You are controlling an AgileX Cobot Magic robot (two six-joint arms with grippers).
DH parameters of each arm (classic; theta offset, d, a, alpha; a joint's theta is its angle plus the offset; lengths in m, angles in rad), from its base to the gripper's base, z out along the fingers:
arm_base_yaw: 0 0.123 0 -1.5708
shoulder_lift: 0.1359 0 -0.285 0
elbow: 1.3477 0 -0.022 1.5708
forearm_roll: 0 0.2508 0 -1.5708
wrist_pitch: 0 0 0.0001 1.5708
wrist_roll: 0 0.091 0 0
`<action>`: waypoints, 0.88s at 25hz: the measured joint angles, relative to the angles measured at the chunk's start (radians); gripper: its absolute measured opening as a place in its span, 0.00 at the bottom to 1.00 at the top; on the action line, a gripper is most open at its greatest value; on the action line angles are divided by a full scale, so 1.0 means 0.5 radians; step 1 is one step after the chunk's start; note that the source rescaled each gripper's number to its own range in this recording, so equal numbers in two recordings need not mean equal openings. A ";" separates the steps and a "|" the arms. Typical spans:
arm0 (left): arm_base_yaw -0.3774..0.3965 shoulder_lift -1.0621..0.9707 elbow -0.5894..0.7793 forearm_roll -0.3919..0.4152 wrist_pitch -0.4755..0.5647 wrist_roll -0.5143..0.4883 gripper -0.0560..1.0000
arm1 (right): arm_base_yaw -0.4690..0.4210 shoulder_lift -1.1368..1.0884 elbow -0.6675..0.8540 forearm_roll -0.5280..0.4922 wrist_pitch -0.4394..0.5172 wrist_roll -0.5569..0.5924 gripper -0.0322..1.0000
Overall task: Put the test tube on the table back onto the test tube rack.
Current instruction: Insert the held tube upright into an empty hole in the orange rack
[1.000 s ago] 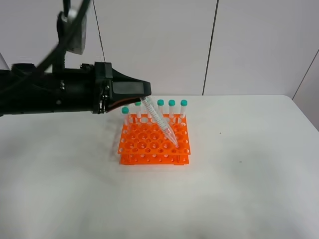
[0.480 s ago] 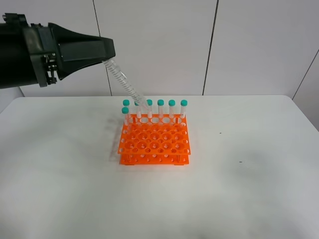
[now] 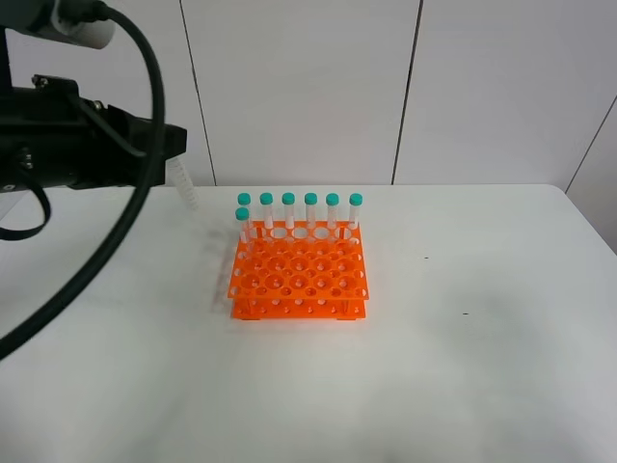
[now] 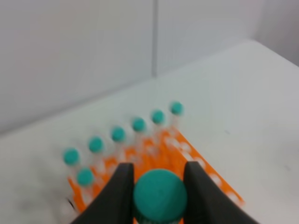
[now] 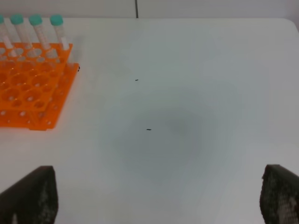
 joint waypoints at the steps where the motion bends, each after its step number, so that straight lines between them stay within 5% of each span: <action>1: -0.016 0.057 0.000 0.100 -0.100 -0.102 0.05 | 0.000 0.000 0.000 0.000 0.000 0.000 0.93; 7: -0.033 0.510 -0.017 0.249 -0.513 -0.219 0.05 | 0.000 0.000 0.000 0.000 0.000 0.000 0.93; 22: -0.049 1.254 -0.501 0.455 -0.564 -0.242 0.05 | 0.000 0.000 0.000 0.000 0.000 0.000 0.93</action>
